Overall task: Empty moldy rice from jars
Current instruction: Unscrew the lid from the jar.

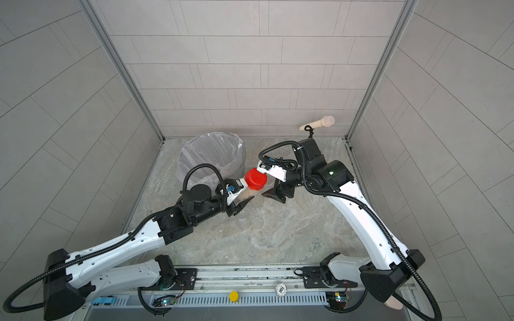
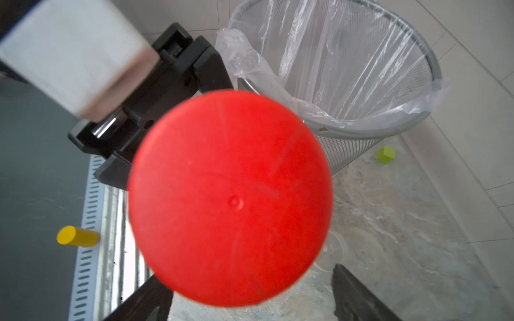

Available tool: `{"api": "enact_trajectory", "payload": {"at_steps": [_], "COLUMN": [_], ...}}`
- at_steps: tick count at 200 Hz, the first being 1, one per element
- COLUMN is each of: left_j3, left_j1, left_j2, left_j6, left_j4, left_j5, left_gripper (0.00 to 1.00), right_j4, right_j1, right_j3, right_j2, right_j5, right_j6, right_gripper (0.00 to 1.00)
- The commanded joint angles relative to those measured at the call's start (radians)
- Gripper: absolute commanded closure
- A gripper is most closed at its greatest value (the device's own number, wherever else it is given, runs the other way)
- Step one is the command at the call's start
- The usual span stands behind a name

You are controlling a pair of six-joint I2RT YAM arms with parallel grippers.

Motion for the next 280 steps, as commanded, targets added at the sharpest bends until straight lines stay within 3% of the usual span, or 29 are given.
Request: {"api": "enact_trajectory", "payload": {"at_steps": [1, 26, 47, 82, 116, 146, 184, 280], "left_j3": [0.026, 0.027, 0.028, 0.025, 0.04, 0.042, 0.042, 0.046], "left_j1": [0.002, 0.002, 0.001, 0.001, 0.001, 0.001, 0.001, 0.001], "left_j2": [-0.012, -0.007, -0.004, -0.007, 0.015, 0.028, 0.05, 0.057], "left_j6": [0.0, 0.009, 0.014, 0.027, 0.034, 0.037, 0.037, 0.039], "left_j4": [0.07, 0.071, 0.071, 0.061, 0.05, 0.058, 0.059, 0.057], "left_j5": [-0.012, -0.017, -0.022, -0.025, -0.029, -0.027, -0.032, -0.029], "left_gripper": [1.0, 1.0, 1.0, 1.0, 1.0, 1.0, 1.0, 1.0], "right_j4": [0.023, 0.153, 0.196, 0.002, -0.095, -0.102, -0.178, -0.172], "right_j1": [-0.02, -0.058, -0.059, -0.059, -0.021, 0.042, 0.152, 0.173], "right_j3": [-0.03, -0.094, -0.093, 0.093, 0.211, 0.246, 0.34, 0.304], "right_j2": [-0.059, -0.134, -0.175, -0.111, -0.036, 0.023, 0.104, 0.129], "right_j5": [-0.047, -0.019, 0.078, 0.09, 0.165, 0.228, 0.336, 0.324], "right_j6": [0.019, 0.206, 0.47, 0.876, 1.122, 1.174, 1.128, 1.111], "right_gripper": [0.07, 0.08, 0.08, 0.12, 0.17, 0.15, 0.14, 0.15]}}
